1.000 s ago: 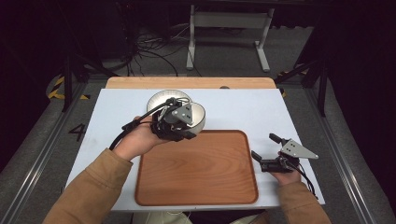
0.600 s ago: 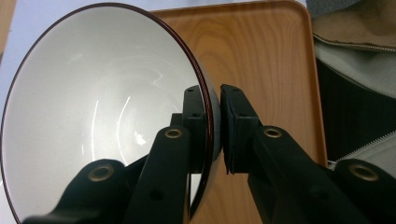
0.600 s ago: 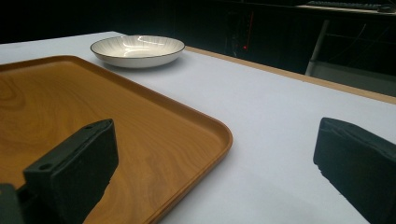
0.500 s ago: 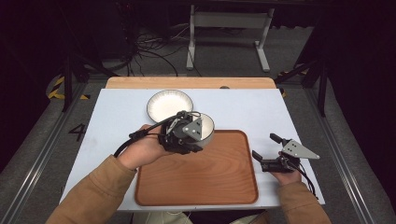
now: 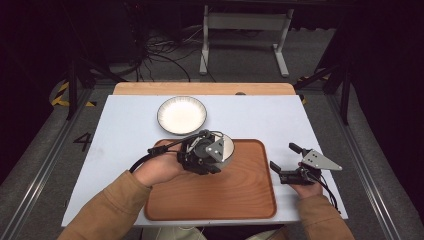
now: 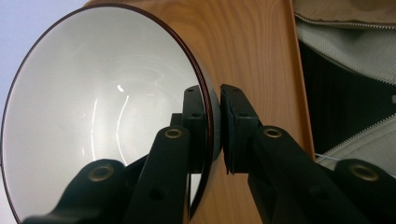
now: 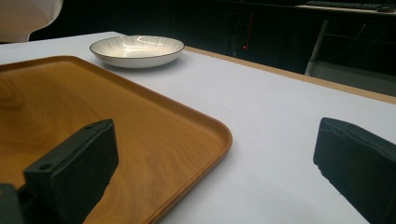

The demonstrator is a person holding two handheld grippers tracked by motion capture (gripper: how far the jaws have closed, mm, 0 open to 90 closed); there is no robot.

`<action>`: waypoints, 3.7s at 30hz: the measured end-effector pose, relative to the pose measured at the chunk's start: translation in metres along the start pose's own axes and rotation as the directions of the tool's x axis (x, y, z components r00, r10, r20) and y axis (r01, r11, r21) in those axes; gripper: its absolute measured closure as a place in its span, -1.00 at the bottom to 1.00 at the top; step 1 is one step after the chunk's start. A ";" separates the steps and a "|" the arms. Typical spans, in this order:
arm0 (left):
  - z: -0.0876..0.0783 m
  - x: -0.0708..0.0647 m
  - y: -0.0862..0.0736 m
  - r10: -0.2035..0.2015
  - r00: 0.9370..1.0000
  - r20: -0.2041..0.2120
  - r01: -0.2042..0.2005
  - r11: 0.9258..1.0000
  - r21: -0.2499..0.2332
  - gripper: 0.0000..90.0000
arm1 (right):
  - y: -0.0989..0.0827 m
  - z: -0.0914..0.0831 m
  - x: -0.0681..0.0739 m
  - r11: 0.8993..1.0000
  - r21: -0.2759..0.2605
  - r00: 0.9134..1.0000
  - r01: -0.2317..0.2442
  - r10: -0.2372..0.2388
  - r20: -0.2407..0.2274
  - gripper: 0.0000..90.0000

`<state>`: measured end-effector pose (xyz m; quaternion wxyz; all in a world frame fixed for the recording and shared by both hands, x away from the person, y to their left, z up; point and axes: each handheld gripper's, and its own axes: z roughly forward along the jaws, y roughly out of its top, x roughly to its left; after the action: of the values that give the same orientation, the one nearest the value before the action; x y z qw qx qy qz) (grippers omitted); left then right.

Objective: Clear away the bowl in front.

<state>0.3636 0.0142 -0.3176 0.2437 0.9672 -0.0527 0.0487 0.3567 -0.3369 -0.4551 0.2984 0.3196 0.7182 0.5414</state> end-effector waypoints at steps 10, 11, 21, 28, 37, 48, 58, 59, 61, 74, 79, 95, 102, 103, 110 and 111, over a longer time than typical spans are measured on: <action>0.019 0.000 -0.004 -0.009 0.999 0.032 0.008 0.999 0.040 0.82 | 0.000 0.000 0.000 1.000 0.001 1.000 0.001 -0.001 0.000 -0.99; 0.021 0.000 -0.005 -0.010 0.999 0.038 0.009 0.999 0.043 0.82 | 0.000 0.000 0.000 1.000 0.001 1.000 0.000 0.000 0.000 -0.99; 0.034 0.001 -0.008 -0.024 0.998 0.064 0.019 0.996 0.086 0.82 | 0.000 0.000 0.000 1.000 0.002 1.000 -0.001 0.001 0.000 -0.99; 0.043 0.002 -0.009 -0.021 0.997 0.072 0.013 0.994 0.110 0.82 | 0.000 0.000 0.000 1.000 0.002 1.000 -0.001 0.001 0.000 -0.99; 0.051 0.003 -0.013 -0.037 0.997 0.069 0.028 0.992 0.127 0.82 | 0.000 0.000 -0.001 1.000 -0.002 1.000 -0.012 0.012 0.000 -0.99; 0.060 0.002 -0.015 -0.043 0.996 0.078 0.031 0.989 0.147 0.81 | 0.000 0.000 0.000 1.000 0.000 1.000 -0.009 0.009 -0.001 -0.99; 0.062 0.000 -0.015 -0.046 0.996 0.082 0.032 0.987 0.160 0.81 | 0.000 0.000 0.000 1.000 0.001 1.000 -0.010 0.010 -0.002 -0.99; 0.062 0.000 -0.016 -0.049 0.995 0.087 0.034 0.987 0.158 0.81 | 0.000 0.000 -0.001 1.000 0.000 1.000 -0.009 0.009 -0.001 -0.99; 0.061 0.000 -0.016 -0.051 0.994 0.092 0.037 0.987 0.155 0.81 | 0.000 0.000 0.000 1.000 0.000 1.000 -0.009 0.009 -0.001 -0.99; 0.062 -0.004 -0.013 -0.048 0.989 0.137 0.031 0.991 0.130 0.46 | 0.000 0.000 0.000 1.000 0.000 1.000 -0.009 0.009 -0.001 -0.99; 0.055 -0.001 -0.015 -0.083 0.987 0.141 0.075 0.995 0.063 -0.04 | 0.000 0.000 0.000 1.000 0.001 1.000 -0.011 0.011 -0.003 -0.99; 0.029 0.001 -0.029 -0.198 0.978 0.068 0.206 0.966 -0.155 -0.70 | 0.000 0.000 -0.001 1.000 0.000 1.000 -0.014 0.014 -0.010 -0.99; 0.014 0.003 -0.043 -0.245 0.968 0.050 0.249 0.929 -0.274 -0.70 | 0.000 0.000 -0.001 1.000 -0.002 1.000 -0.014 0.014 -0.013 -0.99; 0.012 0.003 -0.045 -0.255 0.966 0.044 0.257 0.923 -0.286 -0.72 | 0.000 0.000 -0.001 1.000 -0.002 1.000 -0.014 0.014 -0.013 -0.99; 0.002 -0.001 -0.062 -0.323 0.946 0.008 0.303 0.877 -0.372 -0.85 | 0.000 0.000 -0.001 1.000 -0.002 1.000 -0.018 0.018 -0.020 -0.99; 0.000 -0.003 -0.067 -0.334 0.943 -0.007 0.305 0.868 -0.392 -0.87 | 0.000 0.000 -0.001 1.000 -0.002 1.000 -0.019 0.019 -0.021 -0.99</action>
<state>0.3692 0.0729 -0.3485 0.4353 0.8931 0.1085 0.0322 0.3577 -0.3380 -0.4549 0.2860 0.3203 0.7177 0.5482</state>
